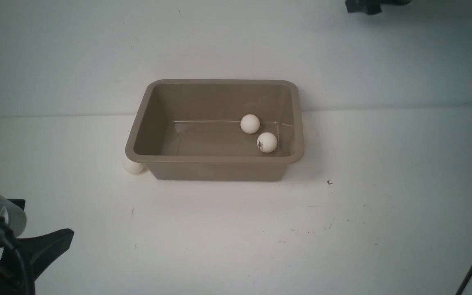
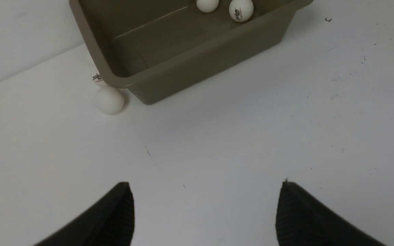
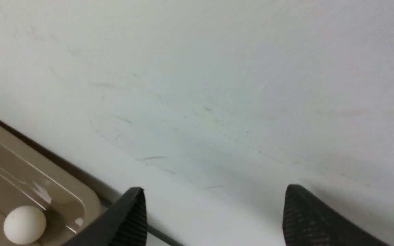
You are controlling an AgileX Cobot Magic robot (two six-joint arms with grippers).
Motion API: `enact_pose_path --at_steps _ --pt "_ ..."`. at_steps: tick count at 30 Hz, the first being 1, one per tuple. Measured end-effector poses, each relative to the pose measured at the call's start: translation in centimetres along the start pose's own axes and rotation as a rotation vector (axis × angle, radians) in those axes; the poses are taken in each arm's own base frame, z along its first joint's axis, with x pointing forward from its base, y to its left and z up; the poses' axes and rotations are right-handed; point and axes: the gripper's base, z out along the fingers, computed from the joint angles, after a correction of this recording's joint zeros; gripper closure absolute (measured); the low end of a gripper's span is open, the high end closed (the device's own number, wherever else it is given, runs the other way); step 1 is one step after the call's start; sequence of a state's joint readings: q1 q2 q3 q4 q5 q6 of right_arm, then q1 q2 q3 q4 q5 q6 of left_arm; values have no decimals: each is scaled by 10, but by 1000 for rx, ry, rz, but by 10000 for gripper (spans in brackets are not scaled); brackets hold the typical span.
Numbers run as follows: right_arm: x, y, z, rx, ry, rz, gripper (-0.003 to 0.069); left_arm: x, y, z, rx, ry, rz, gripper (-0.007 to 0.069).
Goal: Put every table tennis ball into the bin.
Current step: Use the right arm to clamp the table tennis ball closest to it
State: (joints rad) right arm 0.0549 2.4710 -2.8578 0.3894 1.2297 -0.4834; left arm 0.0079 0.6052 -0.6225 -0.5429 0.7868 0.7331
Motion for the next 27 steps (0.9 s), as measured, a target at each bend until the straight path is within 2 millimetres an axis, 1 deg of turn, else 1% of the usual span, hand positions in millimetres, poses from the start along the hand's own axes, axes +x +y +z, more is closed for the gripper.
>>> enact_pose_path --at_steps 6,11,12,14,15,16,17,22,25,27 --pt "-10 3 -17 1 -16 0 177 0 0 0 2 -2 -3 125" --pt "-18 3 -34 45 -26 -11 177 0 0 0 3 -1 -3 125" --pt "-24 4 -45 66 -39 -20 177 0 0 0 3 -1 -3 125" --pt "-29 4 -55 89 -48 -30 177 0 0 0 4 -3 -5 125" --pt "-29 4 -55 89 -48 -30 177 0 0 0 4 -3 -5 125" --pt "-32 4 -60 95 -57 -33 177 0 -1 0 6 -4 -7 125" --pt "-39 7 -74 106 -81 -34 177 -1 -1 0 12 -10 -16 125" --pt "-54 14 -107 115 -133 -34 177 -2 -2 0 26 -22 -34 125" --pt "-59 17 -118 117 -152 -9 177 -2 -2 0 26 -22 -34 125" --pt "-60 18 -122 116 -156 5 177 -2 -2 0 26 -22 -34 125"
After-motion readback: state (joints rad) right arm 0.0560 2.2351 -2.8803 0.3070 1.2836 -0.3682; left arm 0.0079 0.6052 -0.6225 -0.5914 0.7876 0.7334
